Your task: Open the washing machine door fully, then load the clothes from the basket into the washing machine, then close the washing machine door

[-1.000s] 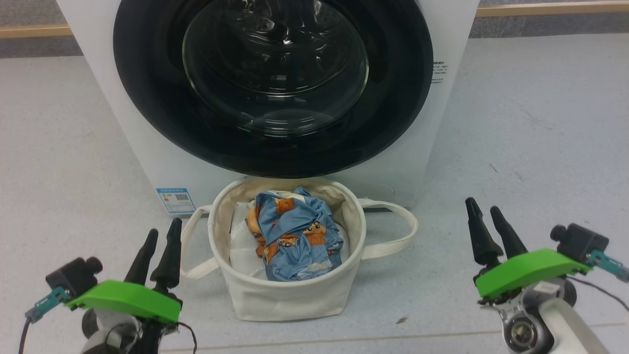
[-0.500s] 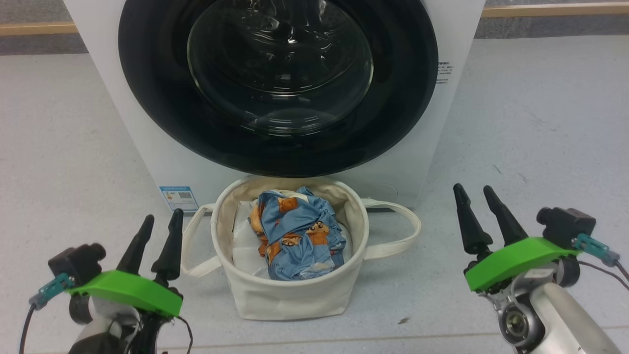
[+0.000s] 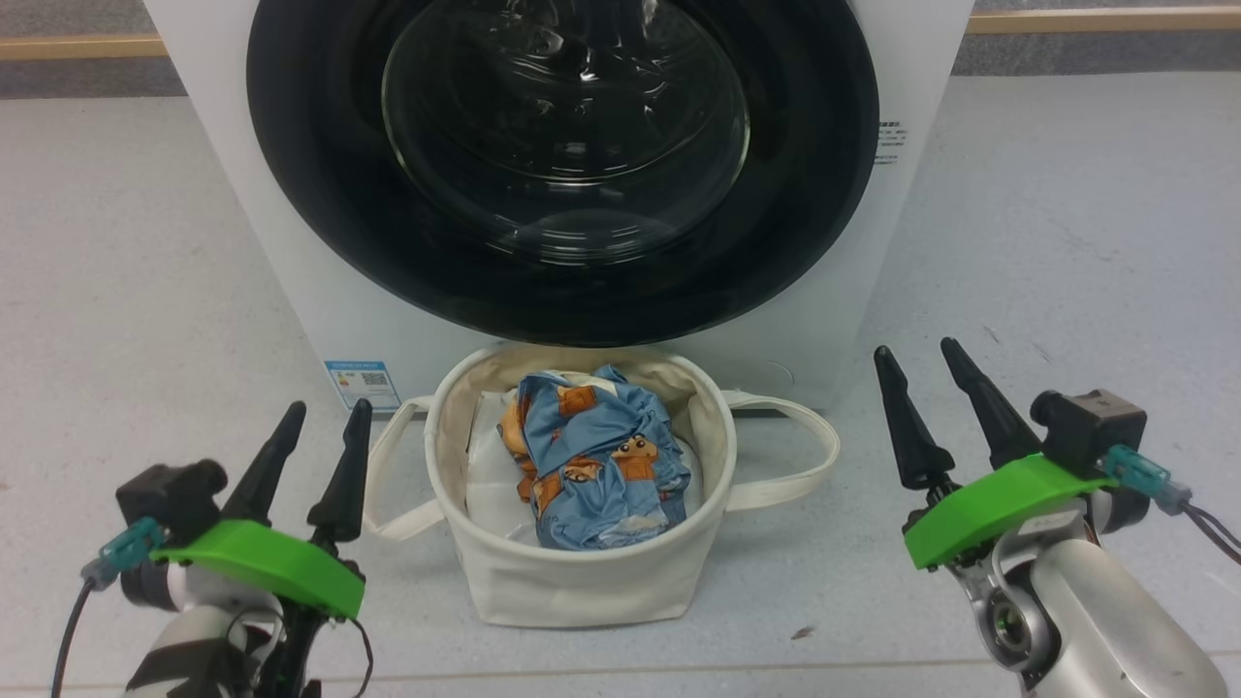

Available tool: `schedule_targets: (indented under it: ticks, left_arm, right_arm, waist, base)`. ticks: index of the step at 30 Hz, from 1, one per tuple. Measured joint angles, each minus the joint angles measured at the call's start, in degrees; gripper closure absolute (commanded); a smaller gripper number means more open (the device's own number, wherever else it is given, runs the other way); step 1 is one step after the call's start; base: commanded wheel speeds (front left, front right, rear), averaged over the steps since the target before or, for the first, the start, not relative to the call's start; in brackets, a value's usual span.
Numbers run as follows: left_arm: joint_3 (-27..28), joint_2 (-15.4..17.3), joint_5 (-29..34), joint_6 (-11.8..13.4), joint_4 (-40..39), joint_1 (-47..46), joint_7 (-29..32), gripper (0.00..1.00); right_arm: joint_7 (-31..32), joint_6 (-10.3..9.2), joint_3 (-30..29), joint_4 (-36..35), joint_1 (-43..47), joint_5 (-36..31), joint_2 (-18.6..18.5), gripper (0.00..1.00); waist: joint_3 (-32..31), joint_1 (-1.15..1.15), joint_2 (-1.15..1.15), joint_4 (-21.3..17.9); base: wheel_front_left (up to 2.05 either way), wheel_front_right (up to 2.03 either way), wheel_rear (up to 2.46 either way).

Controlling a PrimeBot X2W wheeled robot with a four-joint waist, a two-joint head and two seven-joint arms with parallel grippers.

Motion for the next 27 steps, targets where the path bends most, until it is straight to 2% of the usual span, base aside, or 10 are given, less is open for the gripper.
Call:
schedule_targets:
  ticks: [12, 22, 27]
  left_arm:
    - [-1.14, 1.6, 7.43, 0.81, 0.97, -1.18, -1.85, 0.0]
    - [-1.62, 2.76, 13.36, 0.92, 1.53, -1.79, -3.56, 0.0]
    - [-1.58, 2.91, 13.94, 0.91, 1.53, -2.39, -3.57, 0.0]
  right_arm:
    - [-1.45, 0.0, -0.41, 0.0, -0.12, -8.22, -0.29, 0.0]
    - [-2.49, 0.0, -3.28, 0.07, -0.12, -15.11, -0.83, 0.0]
    - [-2.49, 0.0, -4.15, 0.04, -0.03, -15.68, -0.83, 0.0]
  waist:
    - [-0.5, -0.01, 0.0, 0.26]
    - [-0.77, -0.01, 0.0, 0.56]
    - [-0.75, -0.01, 0.0, 0.55]
  base:
    - [0.0, 0.0, 0.0]
    - [0.0, 0.0, 0.0]
    - [0.0, 0.0, 0.0]
